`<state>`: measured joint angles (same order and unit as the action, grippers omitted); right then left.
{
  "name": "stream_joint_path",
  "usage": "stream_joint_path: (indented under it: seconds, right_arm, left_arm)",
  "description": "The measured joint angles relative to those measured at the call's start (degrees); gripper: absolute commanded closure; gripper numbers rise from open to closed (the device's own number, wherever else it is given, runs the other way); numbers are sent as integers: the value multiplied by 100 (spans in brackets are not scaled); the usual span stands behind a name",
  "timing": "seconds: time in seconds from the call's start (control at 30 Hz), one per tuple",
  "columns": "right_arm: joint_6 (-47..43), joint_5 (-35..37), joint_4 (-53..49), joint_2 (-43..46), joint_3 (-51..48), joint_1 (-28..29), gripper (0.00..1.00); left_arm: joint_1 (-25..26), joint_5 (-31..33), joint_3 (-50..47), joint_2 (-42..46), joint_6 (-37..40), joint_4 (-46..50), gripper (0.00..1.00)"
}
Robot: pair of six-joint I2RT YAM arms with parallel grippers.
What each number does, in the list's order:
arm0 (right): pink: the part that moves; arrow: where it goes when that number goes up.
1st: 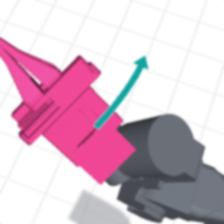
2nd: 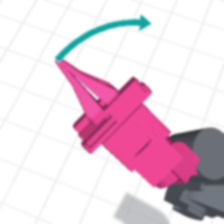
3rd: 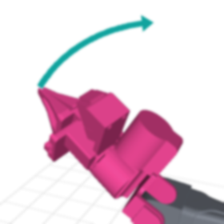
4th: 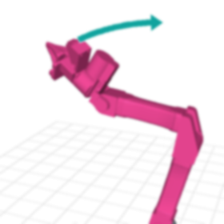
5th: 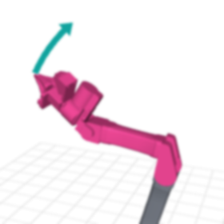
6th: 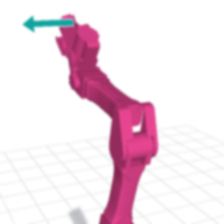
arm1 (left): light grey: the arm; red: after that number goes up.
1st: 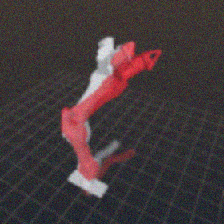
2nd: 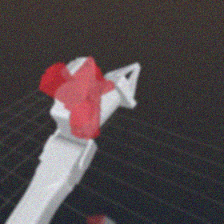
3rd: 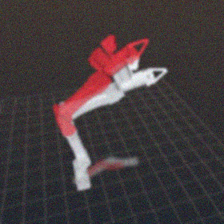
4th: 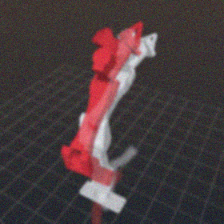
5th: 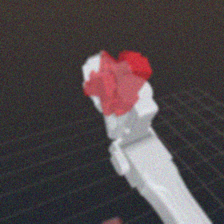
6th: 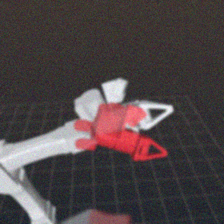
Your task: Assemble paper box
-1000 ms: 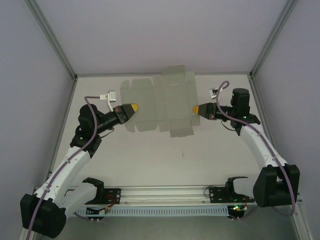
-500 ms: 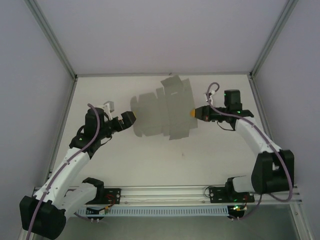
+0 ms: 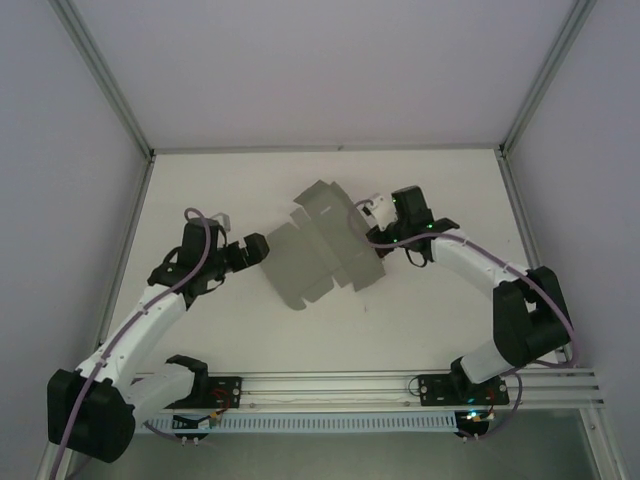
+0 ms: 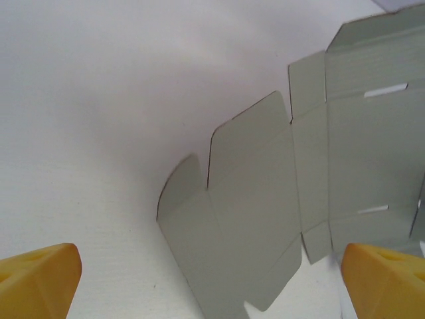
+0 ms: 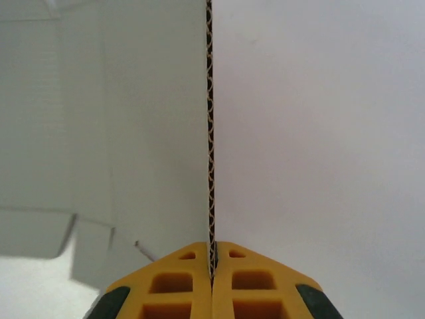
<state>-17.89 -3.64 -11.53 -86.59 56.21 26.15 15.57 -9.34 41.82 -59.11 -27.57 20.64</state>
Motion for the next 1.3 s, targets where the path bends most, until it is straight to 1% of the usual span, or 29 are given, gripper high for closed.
stream_joint_path:
  seconds: [0.17,0.37,0.47,0.6,0.7,0.77,0.87,0.97,1.1,1.23,1.3]
  right_arm:
    - [-1241,1180,973,-122,-328,531,97]
    - [-2555,2540,2199,-664,-699,1165,98]
    - [-3119,3056,2824,-922,-807,1392,98]
    - [-3840,3508,3731,-1193,-942,1556,98]
    - [-4295,3773,4284,-1401,-970,1611,98]
    - [-4459,3880,4498,-1464,-970,1633,98]
    - [-4522,3919,4601,-1473,-970,1655,97]
    - [-4518,3904,4601,-1471,-970,1676,97]
    - [-4516,3897,4581,-1447,-973,1703,96]
    - [-4509,3897,4581,-1447,-973,1707,96]
    - [-4470,3897,4579,-1445,-973,1707,96]
  left_arm:
    - [0,-225,153,-284,2,-42,0]
    - [0,-584,678,-568,-24,-173,0]
    - [0,-745,1073,-813,-59,-181,0]
    - [81,-817,1777,-1370,-116,-186,0]
    - [232,-798,2328,-1875,-120,-103,0]
    - [431,-756,2688,-2262,-107,-66,0]
    - [710,-686,3141,-2815,-61,68,0]
    - [866,-621,3543,-3324,22,210,0]
    - [944,-597,3958,-3921,61,326,5]
    - [975,-579,4133,-4295,111,382,8]
    - [997,-584,4131,-4389,138,431,15]
